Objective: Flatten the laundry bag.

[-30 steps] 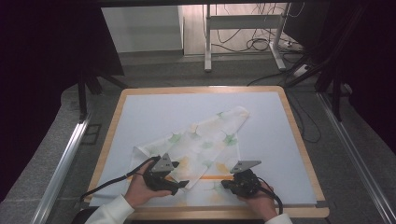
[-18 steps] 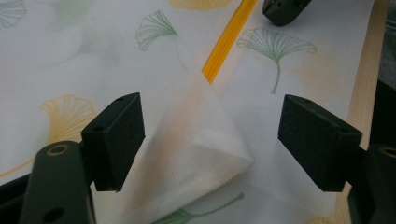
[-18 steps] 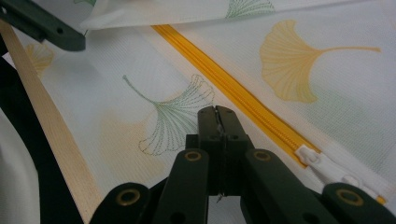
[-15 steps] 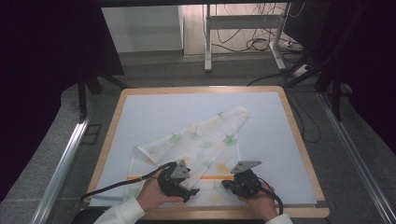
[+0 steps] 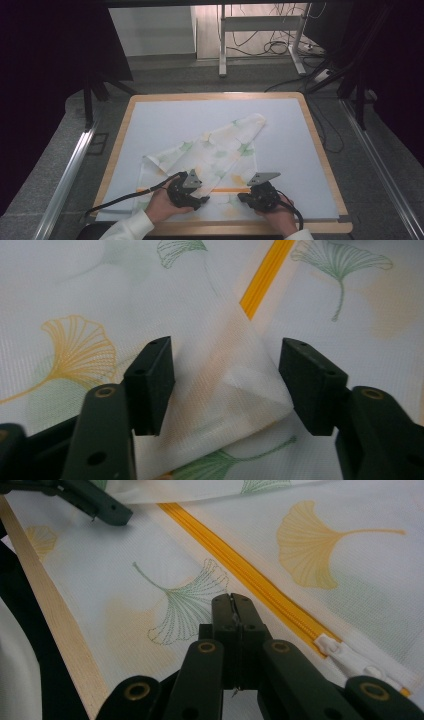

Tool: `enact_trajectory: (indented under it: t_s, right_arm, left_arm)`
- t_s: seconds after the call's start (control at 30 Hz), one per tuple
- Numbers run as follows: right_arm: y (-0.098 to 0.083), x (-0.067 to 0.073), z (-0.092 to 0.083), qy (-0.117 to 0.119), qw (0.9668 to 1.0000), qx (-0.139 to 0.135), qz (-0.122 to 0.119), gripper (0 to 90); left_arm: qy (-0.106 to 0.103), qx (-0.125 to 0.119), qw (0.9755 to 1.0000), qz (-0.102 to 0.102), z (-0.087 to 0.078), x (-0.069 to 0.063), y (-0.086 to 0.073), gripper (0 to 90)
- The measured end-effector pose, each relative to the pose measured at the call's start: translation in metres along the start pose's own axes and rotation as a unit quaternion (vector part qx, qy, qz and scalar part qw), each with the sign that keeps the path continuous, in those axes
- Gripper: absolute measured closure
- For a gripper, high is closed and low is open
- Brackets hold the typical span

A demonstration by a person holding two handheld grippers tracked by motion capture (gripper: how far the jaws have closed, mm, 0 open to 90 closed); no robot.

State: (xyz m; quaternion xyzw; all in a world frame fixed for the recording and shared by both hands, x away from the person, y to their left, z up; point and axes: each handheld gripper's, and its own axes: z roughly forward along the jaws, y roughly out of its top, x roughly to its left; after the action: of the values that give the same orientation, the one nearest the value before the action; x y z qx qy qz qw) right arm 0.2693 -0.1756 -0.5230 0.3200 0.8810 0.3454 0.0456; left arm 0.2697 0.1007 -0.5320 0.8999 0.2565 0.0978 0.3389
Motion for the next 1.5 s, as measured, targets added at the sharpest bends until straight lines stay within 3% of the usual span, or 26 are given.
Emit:
enact_trajectory:
  t_s: [0.2, 0.3, 0.37, 0.47, 1.5]
  right_arm:
    - [0.0, 0.0, 0.0, 0.0, 1.0, 0.0, 0.0, 89.2]
    - [0.0, 0.0, 0.0, 0.001, 1.0, 0.0, 0.0, 89.2]
    - [0.0, 0.0, 0.0, 0.0, 1.0, 0.0, 0.0, 89.2]
    - [0.0, 0.0, 0.0, 0.001, 1.0, 0.0, 0.0, 89.1]
    - [0.0, -0.001, 0.0, 0.003, 1.0, -0.001, -0.003, 89.1]
  left_arm:
    - [-0.005, -0.005, 0.9998, -0.017, -0.003, 0.009, -0.001, 63.2]
    - [0.003, -0.006, 0.9999, -0.012, -0.003, 0.009, -0.001, 75.6]
    - [-0.003, -0.007, 0.9999, -0.014, -0.003, 0.01, -0.001, 80.2]
    - [0.005, -0.014, 0.9998, -0.013, -0.005, 0.011, -0.001, 84.8]
    - [0.006, -0.067, 0.9973, -0.03, -0.025, 0.025, 0.003, 87.5]
